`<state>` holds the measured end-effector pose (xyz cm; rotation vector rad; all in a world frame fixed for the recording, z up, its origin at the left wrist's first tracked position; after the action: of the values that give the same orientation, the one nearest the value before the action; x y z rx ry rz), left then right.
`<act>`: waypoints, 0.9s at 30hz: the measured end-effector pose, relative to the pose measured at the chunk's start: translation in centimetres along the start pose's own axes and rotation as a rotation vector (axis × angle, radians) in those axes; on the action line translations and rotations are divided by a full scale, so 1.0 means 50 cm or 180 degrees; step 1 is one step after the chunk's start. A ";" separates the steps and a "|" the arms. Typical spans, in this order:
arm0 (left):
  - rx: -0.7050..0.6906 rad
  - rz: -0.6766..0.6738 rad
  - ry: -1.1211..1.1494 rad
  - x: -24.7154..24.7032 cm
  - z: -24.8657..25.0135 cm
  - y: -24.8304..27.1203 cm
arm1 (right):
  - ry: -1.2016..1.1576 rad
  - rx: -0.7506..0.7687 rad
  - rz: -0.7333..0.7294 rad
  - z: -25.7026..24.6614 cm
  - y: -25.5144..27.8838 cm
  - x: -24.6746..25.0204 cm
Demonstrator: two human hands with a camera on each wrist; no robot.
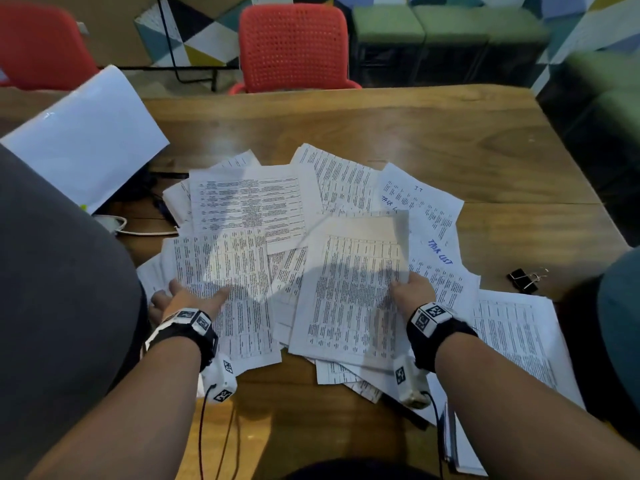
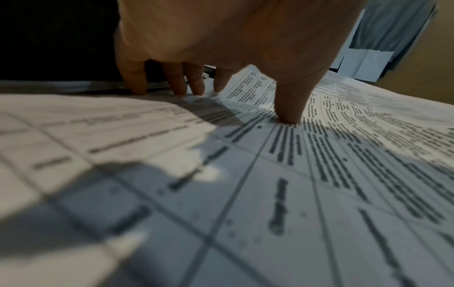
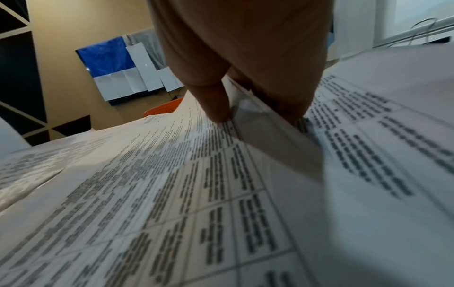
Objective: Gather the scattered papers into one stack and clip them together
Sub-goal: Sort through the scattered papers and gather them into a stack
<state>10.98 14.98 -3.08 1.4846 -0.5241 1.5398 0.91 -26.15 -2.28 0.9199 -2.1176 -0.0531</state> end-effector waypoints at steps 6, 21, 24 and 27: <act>0.0123 -0.0015 0.0005 0.007 -0.023 0.012 | 0.0661 -0.0531 0.0850 0.049 0.004 0.067; 0.0157 0.0393 0.0975 0.049 -0.043 0.063 | 0.0632 -0.0869 0.0757 0.103 0.053 0.118; -0.0194 0.0596 0.1053 0.084 -0.016 0.077 | 0.0072 -0.0128 0.1166 0.064 0.060 0.125; -0.0365 0.0780 0.1282 0.125 0.013 0.088 | -0.0392 0.0399 0.1494 0.003 0.081 0.150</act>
<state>8.58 14.18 4.16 1.0126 -0.5565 1.9072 -4.67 -27.93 3.91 0.4775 -2.4227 0.2713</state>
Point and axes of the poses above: each hand's wrist, its own y-axis away from the middle knuckle, its own x-axis out of the back of the hand, z = x × y, the point moved 5 cm from there along -y, towards the middle knuckle, and after that the axes turned 9 degrees about z, right-handed, at the moved point
